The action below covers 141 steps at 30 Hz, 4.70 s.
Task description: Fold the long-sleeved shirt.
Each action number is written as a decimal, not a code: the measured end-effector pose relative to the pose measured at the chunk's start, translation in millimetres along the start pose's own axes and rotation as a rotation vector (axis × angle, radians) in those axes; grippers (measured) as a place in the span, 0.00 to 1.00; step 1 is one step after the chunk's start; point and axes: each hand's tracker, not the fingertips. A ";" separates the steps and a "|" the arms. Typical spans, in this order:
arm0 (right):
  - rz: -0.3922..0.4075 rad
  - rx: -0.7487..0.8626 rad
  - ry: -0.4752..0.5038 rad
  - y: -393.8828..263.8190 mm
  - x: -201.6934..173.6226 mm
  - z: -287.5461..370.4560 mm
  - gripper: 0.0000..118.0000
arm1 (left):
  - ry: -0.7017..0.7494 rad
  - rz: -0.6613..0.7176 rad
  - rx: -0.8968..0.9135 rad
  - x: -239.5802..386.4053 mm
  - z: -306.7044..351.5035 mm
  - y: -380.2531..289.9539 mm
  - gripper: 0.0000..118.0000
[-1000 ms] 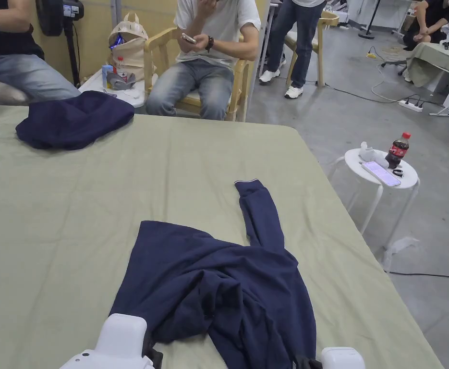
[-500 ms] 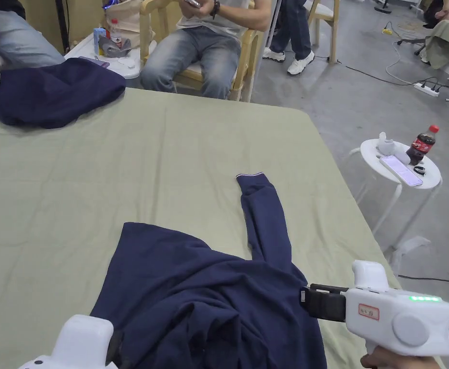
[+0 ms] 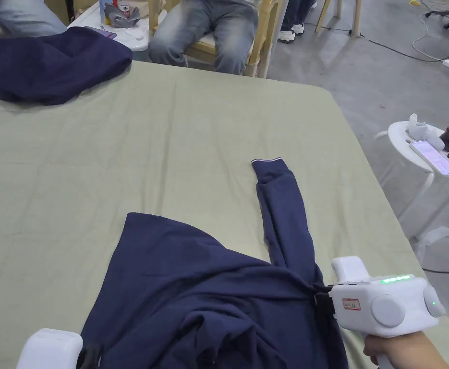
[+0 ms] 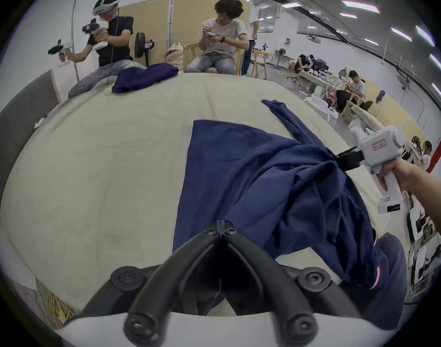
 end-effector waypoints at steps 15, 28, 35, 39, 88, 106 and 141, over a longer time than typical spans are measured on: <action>-0.004 0.013 0.005 20.8 4.1 26.7 0.04 | 0.047 0.024 -0.004 -25.6 -159.1 148.1 0.87; -0.015 0.011 0.007 20.2 -2.5 18.7 0.04 | 0.090 -0.023 -0.090 -22.0 -240.7 157.4 0.42; -0.041 0.088 0.014 20.4 -14.9 37.5 0.04 | 0.118 -0.024 -0.061 -25.8 -201.7 167.8 0.00; -0.069 0.170 0.005 28.6 -26.2 74.3 0.04 | 0.107 -0.028 0.007 -25.2 -154.2 187.8 0.00; -0.031 1.092 -0.248 308.7 -98.3 625.5 0.04 | 0.233 -0.045 0.888 15.3 391.7 472.4 0.00; 0.053 1.179 -0.318 469.0 -78.1 604.4 0.04 | 0.303 -0.033 1.000 -8.9 333.2 628.8 0.00; -0.043 0.499 -0.034 187.9 -109.5 116.2 0.04 | 0.249 -0.034 0.356 -57.1 -38.8 254.8 0.00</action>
